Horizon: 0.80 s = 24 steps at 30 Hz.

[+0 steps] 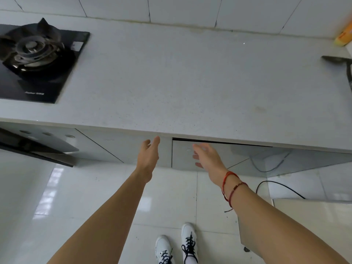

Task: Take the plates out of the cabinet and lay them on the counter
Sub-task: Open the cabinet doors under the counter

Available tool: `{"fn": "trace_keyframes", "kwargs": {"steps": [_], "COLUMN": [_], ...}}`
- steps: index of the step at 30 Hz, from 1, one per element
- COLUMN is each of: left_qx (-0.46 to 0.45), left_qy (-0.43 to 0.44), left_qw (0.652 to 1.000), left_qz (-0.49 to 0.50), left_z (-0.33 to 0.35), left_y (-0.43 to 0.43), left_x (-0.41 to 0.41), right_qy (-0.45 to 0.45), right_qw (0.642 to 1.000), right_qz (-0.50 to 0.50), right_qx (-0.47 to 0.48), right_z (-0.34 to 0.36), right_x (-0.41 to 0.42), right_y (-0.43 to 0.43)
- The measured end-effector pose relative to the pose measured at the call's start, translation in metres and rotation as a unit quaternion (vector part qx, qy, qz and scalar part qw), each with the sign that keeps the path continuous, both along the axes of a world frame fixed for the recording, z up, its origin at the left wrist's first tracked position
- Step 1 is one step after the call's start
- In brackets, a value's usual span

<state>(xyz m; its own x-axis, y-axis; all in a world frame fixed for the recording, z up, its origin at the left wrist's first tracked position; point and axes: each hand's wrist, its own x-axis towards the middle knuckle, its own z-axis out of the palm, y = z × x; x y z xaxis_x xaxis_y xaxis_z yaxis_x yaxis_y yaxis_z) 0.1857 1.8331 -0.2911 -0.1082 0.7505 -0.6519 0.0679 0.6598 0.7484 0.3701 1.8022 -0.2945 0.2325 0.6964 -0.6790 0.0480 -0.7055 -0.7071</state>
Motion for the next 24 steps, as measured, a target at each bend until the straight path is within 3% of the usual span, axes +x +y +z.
{"fn": "trace_keyframes", "kwargs": {"steps": [3, 8, 14, 24], "left_qx": [-0.030, -0.051, -0.041, -0.040], "left_qy": [-0.087, -0.234, -0.299, -0.317], "left_qw": [0.990, 0.941, 0.914, 0.907], "left_qz": [0.104, 0.239, 0.272, 0.273], "left_z": [-0.012, -0.025, -0.035, -0.034], "left_y": [0.018, 0.037, 0.050, 0.051], "left_x": [0.005, 0.011, 0.019, 0.020], "right_qy": [0.105, 0.214, 0.275, 0.320], "right_qw": [0.991, 0.959, 0.919, 0.880], "right_qz": [-0.079, -0.184, -0.282, -0.352], "right_qx": [-0.017, -0.010, 0.004, 0.009], "right_z": [-0.015, -0.021, -0.028, -0.033], "right_x": [-0.005, -0.013, -0.022, -0.027], "right_y": [0.013, 0.032, 0.044, 0.051]}}
